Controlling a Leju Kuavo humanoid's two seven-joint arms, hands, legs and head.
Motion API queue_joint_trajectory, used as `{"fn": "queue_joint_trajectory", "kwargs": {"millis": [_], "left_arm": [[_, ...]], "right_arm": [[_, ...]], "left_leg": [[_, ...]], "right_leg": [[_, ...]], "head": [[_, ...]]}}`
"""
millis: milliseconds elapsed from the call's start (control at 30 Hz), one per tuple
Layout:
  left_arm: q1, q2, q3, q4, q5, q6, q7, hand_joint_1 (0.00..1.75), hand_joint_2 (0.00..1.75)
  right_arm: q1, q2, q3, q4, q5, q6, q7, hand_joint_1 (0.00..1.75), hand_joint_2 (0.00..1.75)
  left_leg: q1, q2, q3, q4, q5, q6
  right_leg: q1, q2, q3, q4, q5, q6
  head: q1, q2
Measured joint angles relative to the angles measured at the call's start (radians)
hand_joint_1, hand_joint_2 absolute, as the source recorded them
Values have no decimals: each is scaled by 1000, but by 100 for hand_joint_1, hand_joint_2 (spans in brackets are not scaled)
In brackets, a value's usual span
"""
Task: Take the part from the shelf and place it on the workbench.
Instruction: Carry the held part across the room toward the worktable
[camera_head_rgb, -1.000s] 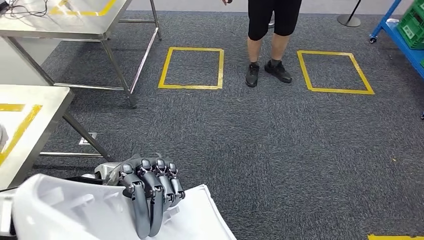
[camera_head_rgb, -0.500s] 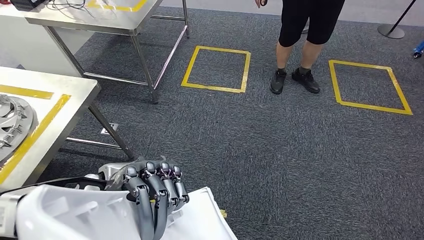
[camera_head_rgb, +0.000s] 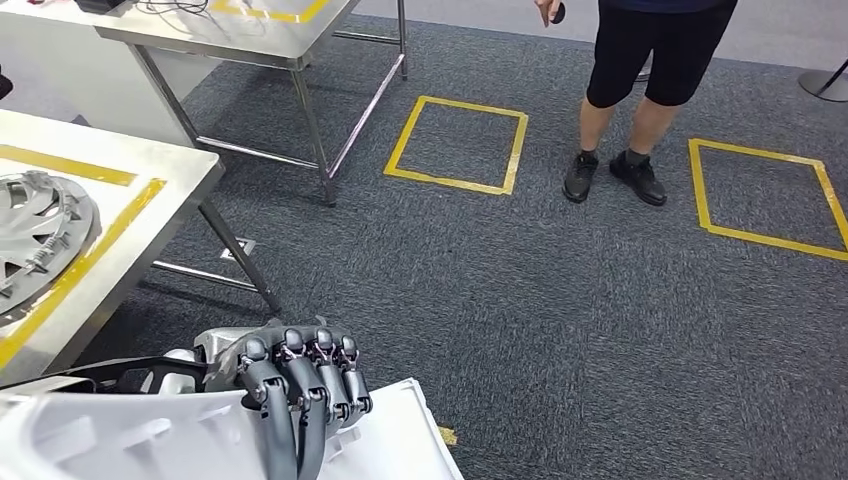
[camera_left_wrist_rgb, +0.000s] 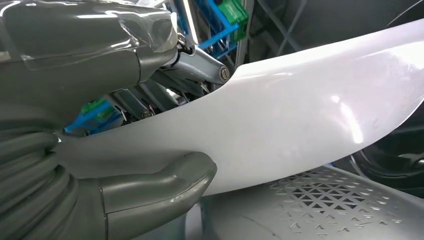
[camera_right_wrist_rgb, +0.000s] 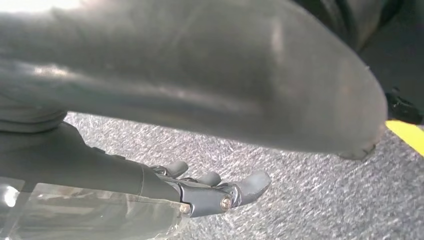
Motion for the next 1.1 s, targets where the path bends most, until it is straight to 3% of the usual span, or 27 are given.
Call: {"fn": "queue_joint_trajectory", "kwargs": {"millis": [67,133,200,267,300,367,400,467,533,567,633,700,767,800,833,867,933,1000,1100], "left_arm": [[0,0,0,-2,0,0,0,175,175],[-2,-2,1,-5,1,0,0,175,175],[-3,-4,0,-5,1,0,-1,175,175],[1,-5,-2,-3,1,0,0,175,175],[3,-5,-3,-3,0,0,0,175,175],[4,-5,-4,-2,0,0,0,175,175],[5,-5,-4,-2,0,0,0,175,175],[5,-6,-4,-2,0,0,0,175,175],[5,-7,-4,-2,0,0,0,175,175],[6,-6,-3,-2,1,0,0,175,175],[5,-6,-2,-2,2,0,0,175,175],[4,-5,-2,-2,4,0,0,175,175],[5,-4,-1,-1,8,0,0,175,175],[6,-3,-1,-1,9,-1,0,175,175],[6,-2,-1,-1,10,-1,0,175,175],[6,-2,-1,-1,10,-2,0,175,175],[6,-1,0,0,10,-6,0,175,175],[5,-1,1,0,11,-9,0,175,175],[3,-1,1,0,14,-17,0,175,175]], "right_arm": [[-1,1,0,0,0,0,0,0,0],[-1,2,0,0,0,0,0,0,0],[1,0,0,1,0,0,0,0,0],[3,-2,0,3,0,0,1,0,0],[4,-4,0,3,0,0,1,0,0],[4,-6,0,4,0,0,1,0,0],[4,-6,0,4,0,0,1,0,0],[3,-6,0,4,-1,0,1,0,0],[-1,-6,0,4,-1,0,0,0,0],[-3,-6,0,4,0,0,1,0,0],[-3,-7,0,4,0,0,0,0,0],[0,-8,0,4,0,0,0,0,0],[3,-10,0,5,0,0,0,0,0],[4,-11,0,5,0,0,0,0,0],[4,-12,0,5,-3,-3,1,0,0],[3,-12,-2,6,-8,-8,4,0,0],[-3,-11,-6,7,-20,-20,12,0,0],[-8,-8,-11,7,-22,-21,19,0,0],[-8,-6,-8,7,10,-4,28,0,0]], "left_leg": [[3,-31,10,-18,10,5],[13,-63,31,-45,26,11],[19,-97,39,-55,35,13],[19,-132,39,-54,35,12],[19,-150,39,-52,34,11],[21,-183,40,-45,30,4],[22,-197,39,-40,26,-2],[23,-218,30,-26,20,-16],[27,-236,21,-21,19,-26],[29,-238,18,-20,18,-30],[29,-197,-1,16,-4,-40],[32,-134,-60,131,-61,-49],[40,-115,-134,269,-111,-55],[42,-113,-153,299,-112,-57],[44,-111,-151,286,-93,-57],[45,-109,-127,234,-60,-56],[41,-95,-49,83,5,-44],[32,-84,-5,-1,21,-32],[29,-97,12,-28,20,-20]], "right_leg": [[1,-21,7,-5,-4,7],[0,21,-4,32,-25,9],[-7,85,-59,145,-70,9],[-14,104,-115,242,-97,17],[-17,105,-122,243,-88,25],[-27,115,-81,132,-28,47],[-30,132,-54,70,2,52],[-33,167,-21,-3,30,48],[-30,170,-18,-4,28,35],[-30,160,-17,-4,28,29],[-31,138,-11,-7,25,16],[-27,113,-7,-9,20,2],[-22,87,-5,-9,15,-5],[-20,76,-4,-8,14,-5],[-19,67,-2,-8,11,-5],[-18,62,1,-8,8,-3],[-15,54,8,-8,3,1],[-14,47,10,-9,-1,7],[-15,34,19,-17,-4,21]], "head": [[0,0],[1,0],[6,0],[10,0],[10,0],[10,0],[10,0],[11,0],[10,0],[11,0],[5,0],[-1,0],[-3,0],[-3,0],[-3,0],[-3,0],[-2,0],[-3,0],[-4,0]]}}
